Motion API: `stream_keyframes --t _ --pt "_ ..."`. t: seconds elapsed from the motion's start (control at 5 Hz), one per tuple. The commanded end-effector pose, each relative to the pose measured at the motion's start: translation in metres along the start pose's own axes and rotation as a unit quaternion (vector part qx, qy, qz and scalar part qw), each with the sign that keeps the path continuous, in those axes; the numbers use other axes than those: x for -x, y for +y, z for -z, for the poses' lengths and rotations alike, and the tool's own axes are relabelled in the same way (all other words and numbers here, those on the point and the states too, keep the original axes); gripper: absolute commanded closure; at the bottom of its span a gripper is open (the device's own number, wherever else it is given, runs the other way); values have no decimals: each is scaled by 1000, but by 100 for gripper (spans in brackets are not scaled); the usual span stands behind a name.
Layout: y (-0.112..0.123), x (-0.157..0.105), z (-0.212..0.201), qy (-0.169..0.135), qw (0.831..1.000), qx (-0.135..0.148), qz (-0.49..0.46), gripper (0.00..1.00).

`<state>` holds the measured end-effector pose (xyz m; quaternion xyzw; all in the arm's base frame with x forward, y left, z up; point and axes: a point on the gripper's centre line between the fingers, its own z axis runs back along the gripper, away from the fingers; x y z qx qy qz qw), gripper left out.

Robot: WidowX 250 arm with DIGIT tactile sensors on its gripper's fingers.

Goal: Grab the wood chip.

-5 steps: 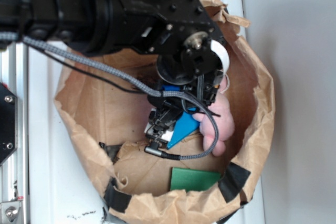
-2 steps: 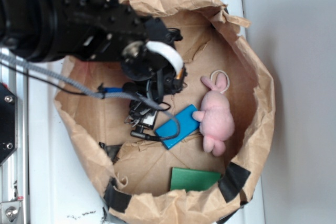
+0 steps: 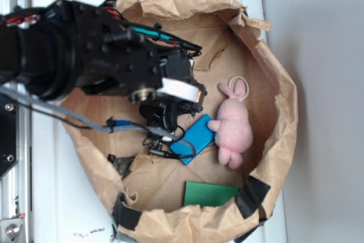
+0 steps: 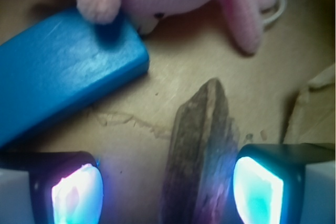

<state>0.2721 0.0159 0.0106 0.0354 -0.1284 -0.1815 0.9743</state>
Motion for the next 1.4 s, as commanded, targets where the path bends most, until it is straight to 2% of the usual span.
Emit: stream_keyframes --t 0.0,0.4,0.6,0.8,1.0,1.2 --pt "-15 4 -7 -5 999 35 -3 100" --pt "-8 -3 -34 -24 998 58 -9 100" --pt "0 -9 -62 -28 996 81 -23 100" --pt "14 -17 -109 -5 991 114 -71 100" --pt "18 -27 -150 10 988 131 -87 100" --pt "12 -29 -150 13 990 114 -83 100"
